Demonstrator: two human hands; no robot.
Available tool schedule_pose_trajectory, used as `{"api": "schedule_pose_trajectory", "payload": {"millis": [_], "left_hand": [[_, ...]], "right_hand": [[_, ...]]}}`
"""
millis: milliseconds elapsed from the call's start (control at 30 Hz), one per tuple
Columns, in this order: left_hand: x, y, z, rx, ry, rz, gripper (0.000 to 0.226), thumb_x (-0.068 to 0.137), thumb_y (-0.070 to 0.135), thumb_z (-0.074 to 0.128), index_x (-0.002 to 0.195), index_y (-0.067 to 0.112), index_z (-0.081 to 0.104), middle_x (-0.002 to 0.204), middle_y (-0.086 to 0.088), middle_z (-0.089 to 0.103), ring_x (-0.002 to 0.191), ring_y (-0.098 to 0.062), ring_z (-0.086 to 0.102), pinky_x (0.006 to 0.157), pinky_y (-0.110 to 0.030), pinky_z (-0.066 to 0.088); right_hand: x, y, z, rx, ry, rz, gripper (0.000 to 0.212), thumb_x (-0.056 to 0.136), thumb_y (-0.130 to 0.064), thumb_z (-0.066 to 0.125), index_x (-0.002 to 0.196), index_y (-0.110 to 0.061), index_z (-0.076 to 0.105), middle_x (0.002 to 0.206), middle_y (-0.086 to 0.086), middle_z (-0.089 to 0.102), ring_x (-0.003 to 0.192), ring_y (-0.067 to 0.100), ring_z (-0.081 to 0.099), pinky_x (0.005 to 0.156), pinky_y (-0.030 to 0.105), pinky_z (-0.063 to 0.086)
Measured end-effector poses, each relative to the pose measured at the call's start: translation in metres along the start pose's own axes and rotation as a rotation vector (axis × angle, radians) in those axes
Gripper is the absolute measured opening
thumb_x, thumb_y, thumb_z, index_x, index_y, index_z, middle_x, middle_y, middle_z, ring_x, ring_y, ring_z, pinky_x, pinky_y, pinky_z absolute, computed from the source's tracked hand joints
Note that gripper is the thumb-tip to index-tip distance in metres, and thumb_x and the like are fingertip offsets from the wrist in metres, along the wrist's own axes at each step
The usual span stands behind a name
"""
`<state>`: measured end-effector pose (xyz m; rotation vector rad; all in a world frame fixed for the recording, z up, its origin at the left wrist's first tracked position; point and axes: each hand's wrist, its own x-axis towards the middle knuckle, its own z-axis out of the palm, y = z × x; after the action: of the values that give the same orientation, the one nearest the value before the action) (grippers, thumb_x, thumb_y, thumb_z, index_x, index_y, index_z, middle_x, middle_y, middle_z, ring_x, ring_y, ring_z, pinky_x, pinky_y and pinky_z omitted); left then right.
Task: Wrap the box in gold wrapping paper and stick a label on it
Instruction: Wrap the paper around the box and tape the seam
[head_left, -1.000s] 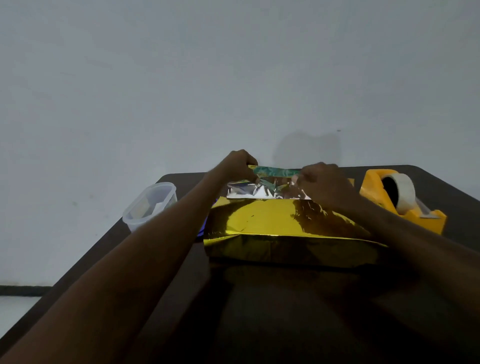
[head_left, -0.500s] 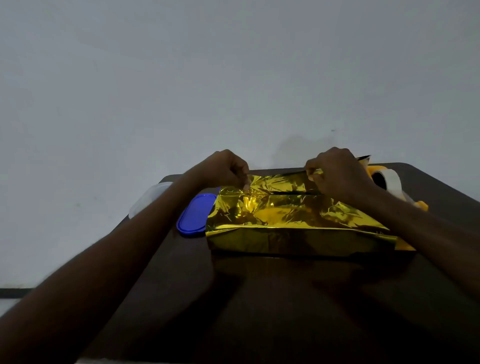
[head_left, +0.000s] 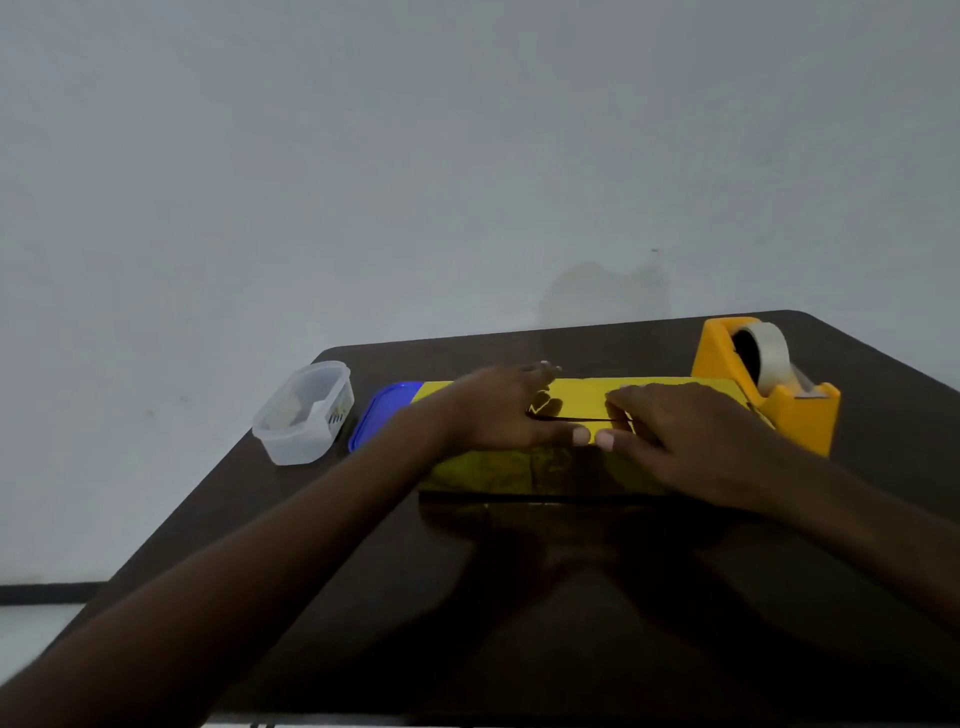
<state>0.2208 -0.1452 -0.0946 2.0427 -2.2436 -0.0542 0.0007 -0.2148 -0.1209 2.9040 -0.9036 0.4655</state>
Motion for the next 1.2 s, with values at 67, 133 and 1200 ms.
{"api": "schedule_pose_trajectory", "payload": {"millis": [67,133,1200], "left_hand": [[-0.002,-0.001,0.013,0.072,0.013,0.025,0.084,0.090,0.067,0.043,0.153,0.014,0.026,0.160,-0.006,0.025,0.146,-0.019,0.028,0.117,-0.033,0.026],[-0.007,-0.003,0.024,0.123,0.026,0.038,0.081,0.093,0.067,0.032,0.154,0.015,0.022,0.161,-0.009,0.019,0.149,-0.019,0.019,0.120,-0.036,0.021],[-0.016,-0.008,0.053,0.257,0.206,-0.145,0.081,0.093,0.062,0.004,0.155,0.012,0.019,0.161,-0.008,0.021,0.149,-0.021,0.016,0.121,-0.039,0.017]], "right_hand": [[-0.006,-0.001,0.005,-0.019,-0.073,0.038,0.063,0.095,-0.062,0.027,0.145,-0.025,0.041,0.147,0.000,0.048,0.132,0.016,0.045,0.108,0.033,0.038],[-0.010,0.000,0.012,-0.032,-0.105,0.048,0.062,0.100,-0.053,0.029,0.155,-0.025,0.021,0.161,-0.002,0.024,0.148,0.015,0.021,0.117,0.030,0.020],[0.014,0.010,0.040,0.026,0.035,0.075,0.051,0.105,-0.035,0.033,0.154,-0.025,0.024,0.161,0.001,0.025,0.149,0.018,0.019,0.120,0.037,0.014]]}}
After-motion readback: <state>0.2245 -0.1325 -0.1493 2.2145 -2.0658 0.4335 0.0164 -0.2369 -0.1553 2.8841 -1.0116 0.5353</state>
